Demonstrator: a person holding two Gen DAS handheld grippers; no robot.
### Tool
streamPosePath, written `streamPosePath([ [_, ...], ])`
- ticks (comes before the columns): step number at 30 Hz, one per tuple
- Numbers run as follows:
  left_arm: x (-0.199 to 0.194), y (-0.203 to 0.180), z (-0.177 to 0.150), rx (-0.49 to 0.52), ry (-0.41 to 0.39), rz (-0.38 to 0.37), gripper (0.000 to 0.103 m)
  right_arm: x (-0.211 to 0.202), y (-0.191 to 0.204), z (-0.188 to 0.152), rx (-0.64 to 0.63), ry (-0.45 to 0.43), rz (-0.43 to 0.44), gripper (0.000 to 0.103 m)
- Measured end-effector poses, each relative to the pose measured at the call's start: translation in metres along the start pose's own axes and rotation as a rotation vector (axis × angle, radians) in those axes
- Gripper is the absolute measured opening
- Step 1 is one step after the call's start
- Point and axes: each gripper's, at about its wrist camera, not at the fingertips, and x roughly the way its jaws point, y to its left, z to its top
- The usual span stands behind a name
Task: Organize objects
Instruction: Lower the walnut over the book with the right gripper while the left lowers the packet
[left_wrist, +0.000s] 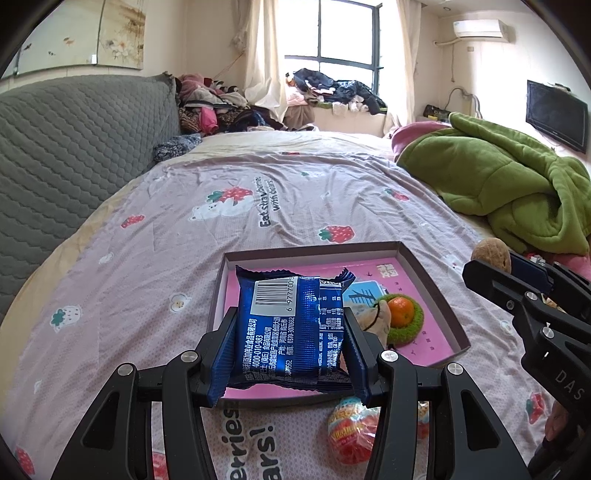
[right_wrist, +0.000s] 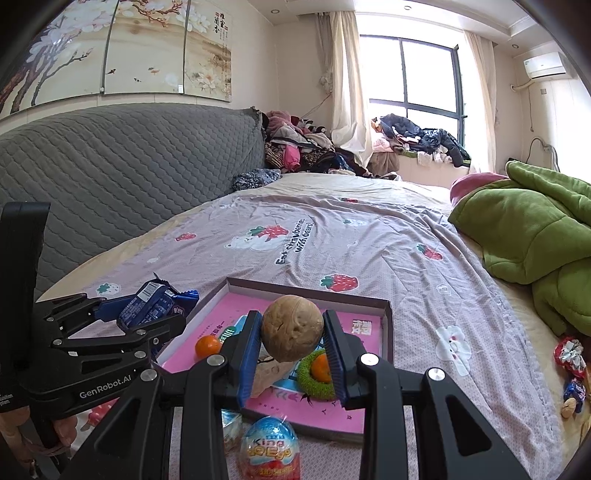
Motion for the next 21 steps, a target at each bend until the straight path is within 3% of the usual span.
streamPosePath([
  [21,0.056,0.014,-0.019,-0.03,0.097,0.015,0.054,0.046,-0.021,-0.017,0.028,0.105,-0.04,0.034],
])
